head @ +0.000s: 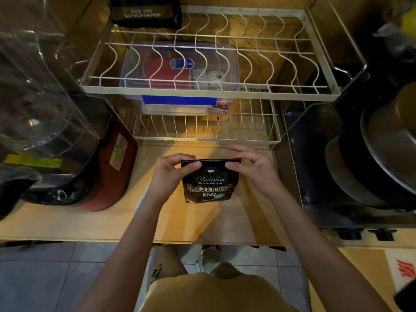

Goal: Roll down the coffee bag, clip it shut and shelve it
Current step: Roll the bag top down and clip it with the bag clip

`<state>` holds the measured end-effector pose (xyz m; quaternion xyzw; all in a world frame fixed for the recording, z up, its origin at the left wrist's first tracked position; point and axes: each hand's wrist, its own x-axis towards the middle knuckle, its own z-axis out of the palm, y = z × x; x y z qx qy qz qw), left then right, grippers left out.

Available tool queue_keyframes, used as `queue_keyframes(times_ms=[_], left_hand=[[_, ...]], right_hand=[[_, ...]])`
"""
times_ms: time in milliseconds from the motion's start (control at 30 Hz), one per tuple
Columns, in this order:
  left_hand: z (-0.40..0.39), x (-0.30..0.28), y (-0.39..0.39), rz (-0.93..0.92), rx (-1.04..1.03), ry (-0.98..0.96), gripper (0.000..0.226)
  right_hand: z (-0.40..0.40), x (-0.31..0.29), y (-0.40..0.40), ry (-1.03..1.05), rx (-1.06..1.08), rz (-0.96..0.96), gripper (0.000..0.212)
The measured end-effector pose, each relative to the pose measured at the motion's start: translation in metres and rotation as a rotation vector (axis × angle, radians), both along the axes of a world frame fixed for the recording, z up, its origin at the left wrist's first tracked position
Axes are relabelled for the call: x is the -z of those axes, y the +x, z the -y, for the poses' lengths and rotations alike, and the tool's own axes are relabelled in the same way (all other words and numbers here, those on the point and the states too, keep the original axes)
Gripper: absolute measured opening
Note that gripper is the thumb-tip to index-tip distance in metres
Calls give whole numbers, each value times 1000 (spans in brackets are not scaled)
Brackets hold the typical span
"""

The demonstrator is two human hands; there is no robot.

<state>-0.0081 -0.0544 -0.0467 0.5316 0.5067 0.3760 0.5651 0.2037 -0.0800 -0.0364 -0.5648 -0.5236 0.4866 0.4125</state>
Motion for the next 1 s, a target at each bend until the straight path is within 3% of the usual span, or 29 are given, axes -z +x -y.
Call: queue_keyframes(times_ms=[100,267,400,467,567,700,833,1000], left_hand=[[-5,0,0,3,12,56,11],[-6,-3,1,22,21,64,8],[0,2,-11,-3,57,8,23],[8,11,-22,-155,-30,55,26],[30,34,-43,-586,-128,207,17],[56,71,-67,-939,-107,167,32],[68,86,-77,-1068,-108,66,34],[75,92,-78,-1083,-158,22,30]], right_hand=[[0,0,-3,-2,32,-106,19],[-2,5,-6,16,73,-120,25],[-3,10,-8,1,90,-143,22],[-4,12,-7,-9,113,-138,21],[-5,14,-7,-21,123,-142,20],[-7,15,-8,-48,124,-153,18],[-8,16,-9,-44,130,-156,20],[-10,18,-11,-29,139,-161,22]])
